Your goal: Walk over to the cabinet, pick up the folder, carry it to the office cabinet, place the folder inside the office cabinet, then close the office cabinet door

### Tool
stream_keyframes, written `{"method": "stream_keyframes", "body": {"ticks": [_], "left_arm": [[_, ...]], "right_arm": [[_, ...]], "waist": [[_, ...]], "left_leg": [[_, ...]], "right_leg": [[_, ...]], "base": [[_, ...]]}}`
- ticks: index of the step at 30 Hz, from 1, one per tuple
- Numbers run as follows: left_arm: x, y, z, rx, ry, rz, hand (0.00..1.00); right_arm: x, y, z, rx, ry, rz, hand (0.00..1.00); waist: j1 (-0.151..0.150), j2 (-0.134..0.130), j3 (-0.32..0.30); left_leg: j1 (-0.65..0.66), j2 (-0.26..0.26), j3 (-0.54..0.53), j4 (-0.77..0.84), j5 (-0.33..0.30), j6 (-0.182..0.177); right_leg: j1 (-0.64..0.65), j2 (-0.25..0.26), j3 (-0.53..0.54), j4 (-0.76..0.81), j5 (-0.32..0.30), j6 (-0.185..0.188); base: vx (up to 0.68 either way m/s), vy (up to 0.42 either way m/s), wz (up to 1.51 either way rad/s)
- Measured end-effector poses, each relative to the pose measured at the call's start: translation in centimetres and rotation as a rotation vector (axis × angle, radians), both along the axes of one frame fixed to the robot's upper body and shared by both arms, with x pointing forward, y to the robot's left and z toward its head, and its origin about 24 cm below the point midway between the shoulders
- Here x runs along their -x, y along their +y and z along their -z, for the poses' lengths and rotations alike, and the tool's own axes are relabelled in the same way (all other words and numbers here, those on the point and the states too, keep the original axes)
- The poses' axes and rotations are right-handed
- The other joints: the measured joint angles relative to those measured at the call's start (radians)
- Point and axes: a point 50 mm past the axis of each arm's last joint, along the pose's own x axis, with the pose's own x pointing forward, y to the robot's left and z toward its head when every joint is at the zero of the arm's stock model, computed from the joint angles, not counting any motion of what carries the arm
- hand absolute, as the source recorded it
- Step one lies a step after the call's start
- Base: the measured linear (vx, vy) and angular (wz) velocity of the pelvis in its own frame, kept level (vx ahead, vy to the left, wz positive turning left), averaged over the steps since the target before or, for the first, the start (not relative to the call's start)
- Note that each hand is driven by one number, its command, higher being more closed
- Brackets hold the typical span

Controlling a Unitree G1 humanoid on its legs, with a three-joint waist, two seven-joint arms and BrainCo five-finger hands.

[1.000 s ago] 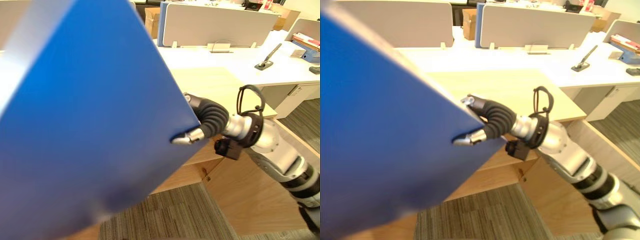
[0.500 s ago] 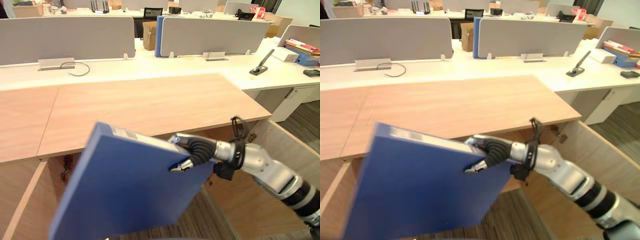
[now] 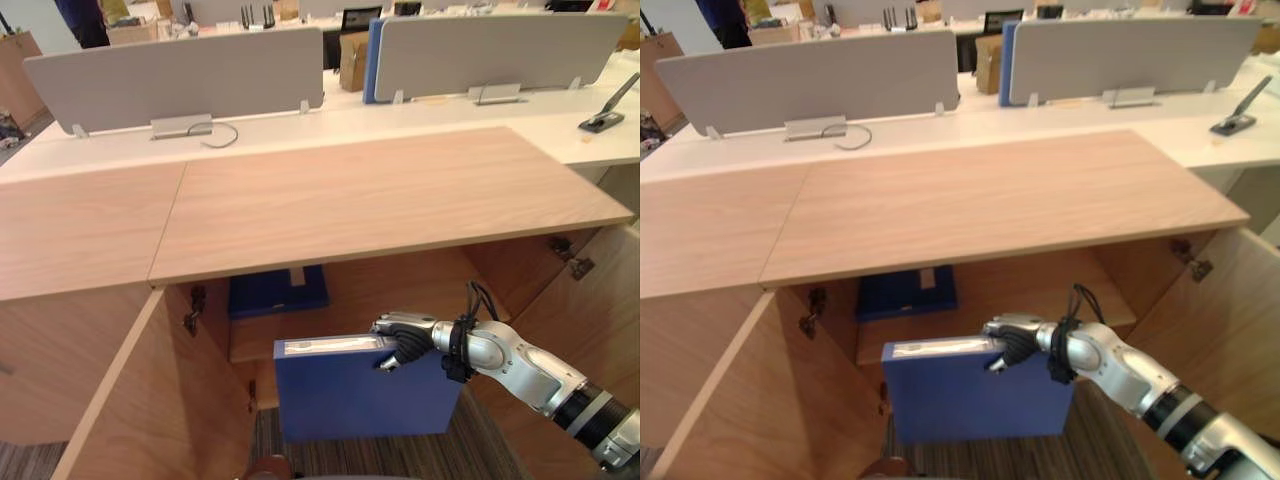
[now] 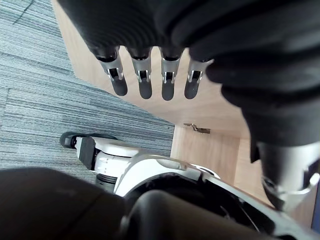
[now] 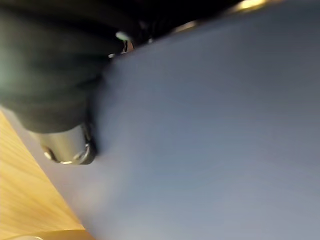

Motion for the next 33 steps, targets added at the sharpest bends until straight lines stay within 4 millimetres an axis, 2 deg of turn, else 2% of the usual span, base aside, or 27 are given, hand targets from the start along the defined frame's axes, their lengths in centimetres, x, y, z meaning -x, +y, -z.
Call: {"method": "stream_keyframes", "body": {"ticks": [2, 3, 5, 7, 8, 12, 14, 16, 19, 20, 21, 23, 24, 26, 28, 31, 33], "left_arm": [[-0.5, -0.4, 0.0, 0.011, -0.012, 0.01, 0.0], [-0.6, -0.5, 0.0, 0.014, -0.016, 0.006, 0.0], [-1.1, -0.6, 0.0, 0.017, -0.026, -0.009, 0.0], [-1.3, -0.9, 0.1, 0.023, -0.03, -0.023, 0.0], [-1.5, -1.1, 0.1, 0.031, -0.034, -0.025, 0.0], [-1.7, -2.0, 0.2, 0.057, -0.039, -0.04, 0.0], [-1.6, -2.1, 0.3, 0.061, -0.032, -0.042, 0.0], [-1.7, -2.2, 0.3, 0.064, -0.033, -0.045, 0.0], [-2.0, -2.2, 0.3, 0.082, -0.045, -0.088, 0.0], [-2.4, -2.2, 0.3, 0.1, -0.053, -0.126, 0.0], [-2.5, -2.2, 0.3, 0.102, -0.056, -0.133, 0.0], [-2.8, -2.1, 0.3, 0.118, -0.063, -0.174, 0.0], [-2.9, -2.1, 0.3, 0.12, -0.065, -0.18, 0.0], [-3.1, -2.0, 0.3, 0.124, -0.064, -0.201, 0.0], [-3.1, -2.0, 0.3, 0.122, -0.062, -0.204, 0.0], [-3.7, -1.6, 0.2, 0.106, -0.068, -0.22, 0.0], [-5.0, -1.3, 0.0, 0.095, -0.096, -0.233, 0.0]], "right_arm": [[-0.7, -0.6, 0.4, 0.043, -0.027, 0.028, 1.0], [-0.9, -0.7, 0.3, 0.044, -0.034, 0.04, 1.0], [-2.3, -1.1, -0.5, -0.014, -0.065, 0.122, 1.0], [-4.6, -1.5, -2.4, -0.137, -0.119, 0.245, 1.0], [-6.0, -1.9, -4.0, -0.219, -0.165, 0.311, 1.0], [-8.8, -3.5, -8.7, -0.412, -0.302, 0.463, 1.0], [-9.7, -4.6, -10.1, -0.525, -0.315, 0.544, 1.0], [-10.0, -5.1, -10.2, -0.587, -0.291, 0.589, 1.0], [-10.4, -6.7, -9.4, -0.818, -0.185, 0.745, 1.0], [-10.6, -6.9, -9.4, -0.996, -0.121, 0.804, 1.0], [-10.6, -6.9, -9.5, -1.033, -0.112, 0.812, 1.0], [-10.8, -6.7, -9.8, -1.344, -0.01, 0.85, 1.0], [-10.8, -6.6, -9.9, -1.414, 0.014, 0.856, 1.0], [-10.9, -6.8, -10.3, -1.664, 0.106, 0.871, 1.0], [-11.0, -6.8, -10.5, -1.813, 0.16, 0.875, 1.0], [-11.3, -6.7, -11.8, -2.08, 0.221, 0.844, 1.0], [-11.6, -7.0, -13.1, -2.291, 0.245, 0.806, 1.0]], "waist": [[-0.002, 0.002, 0.038], [-0.004, 0.005, 0.047], [-0.011, 0.014, 0.074], [-0.017, 0.025, 0.097], [-0.023, 0.036, 0.114], [-0.027, 0.063, 0.148], [-0.028, 0.065, 0.16], [-0.032, 0.065, 0.171], [-0.035, 0.065, 0.194], [-0.035, 0.066, 0.211], [-0.035, 0.066, 0.217], [-0.035, 0.066, 0.237], [-0.034, 0.066, 0.237], [-0.03, 0.066, 0.24], [-0.023, 0.066, 0.24], [-0.018, 0.064, 0.245], [-0.008, 0.064, 0.267]], "left_leg": [[-0.069, -0.001, -0.004, 0.103, -0.043, 0.005], [-0.088, 0.002, -0.005, 0.128, -0.053, 0.006], [-0.161, 0.009, -0.007, 0.207, -0.081, 0.01], [-0.235, 0.021, -0.007, 0.28, -0.105, 0.014], [-0.276, 0.027, -0.007, 0.32, -0.117, 0.018], [-0.383, 0.043, -0.003, 0.407, -0.142, 0.029], [-0.439, 0.053, 0.0, 0.447, -0.153, 0.033], [-0.455, 0.054, 0.003, 0.461, -0.157, 0.037], [-0.495, 0.056, 0.004, 0.487, -0.157, 0.037], [-0.507, 0.055, 0.006, 0.496, -0.157, 0.038], [-0.506, 0.055, 0.006, 0.497, -0.157, 0.038], [-0.517, 0.055, 0.007, 0.505, -0.157, 0.039], [-0.524, 0.055, 0.007, 0.505, -0.155, 0.04], [-0.543, 0.055, 0.005, 0.509, -0.15, 0.046], [-0.545, 0.055, 0.004, 0.51, -0.15, 0.046], [-0.561, 0.055, -0.001, 0.516, -0.149, 0.047], [-0.579, 0.046, -0.004, 0.522, -0.145, 0.048]], "right_leg": [[-0.067, -0.046, 0.007, 0.113, -0.043, 0.002], [-0.086, -0.053, 0.009, 0.137, -0.05, -0.001], [-0.156, -0.08, 0.015, 0.216, -0.073, -0.004], [-0.234, -0.091, 0.037, 0.285, -0.088, -0.008], [-0.272, -0.1, 0.041, 0.32, -0.095, -0.009], [-0.383, -0.109, 0.07, 0.39, -0.103, -0.017], [-0.442, -0.111, 0.087, 0.422, -0.105, -0.019], [-0.461, -0.115, 0.094, 0.437, -0.105, -0.02], [-0.495, -0.128, 0.097, 0.464, -0.106, -0.021], [-0.509, -0.137, 0.098, 0.478, -0.107, -0.021], [-0.51, -0.138, 0.098, 0.48, -0.107, -0.021], [-0.523, -0.147, 0.099, 0.495, -0.111, -0.022], [-0.53, -0.147, 0.099, 0.497, -0.111, -0.023], [-0.545, -0.149, 0.097, 0.503, -0.111, -0.023], [-0.545, -0.15, 0.095, 0.503, -0.111, -0.023], [-0.553, -0.152, 0.09, 0.507, -0.111, -0.023], [-0.569, -0.165, 0.088, 0.518, -0.111, -0.023]], "base": [[-0.1, 0.029, 0.12], [-0.1, 0.032, 0.06], [-0.11, 0.019, 0.05], [-0.08, -0.004, -0.01], [-0.04, -0.005, -0.02], [-0.05, 0.015, -0.03], [-0.03, 0.028, -0.07], [-0.01, 0.013, -0.02], [-0.01, 0.007, 0.02], [0.0, 0.0, 0.0], [0.0, 0.0, 0.0], [-0.03, -0.02, 0.02], [-0.02, -0.027, 0.04], [0.0, -0.028, 0.05], [0.03, -0.019, 0.04], [0.02, -0.01, 0.05], [0.02, -0.01, 0.12]]}}
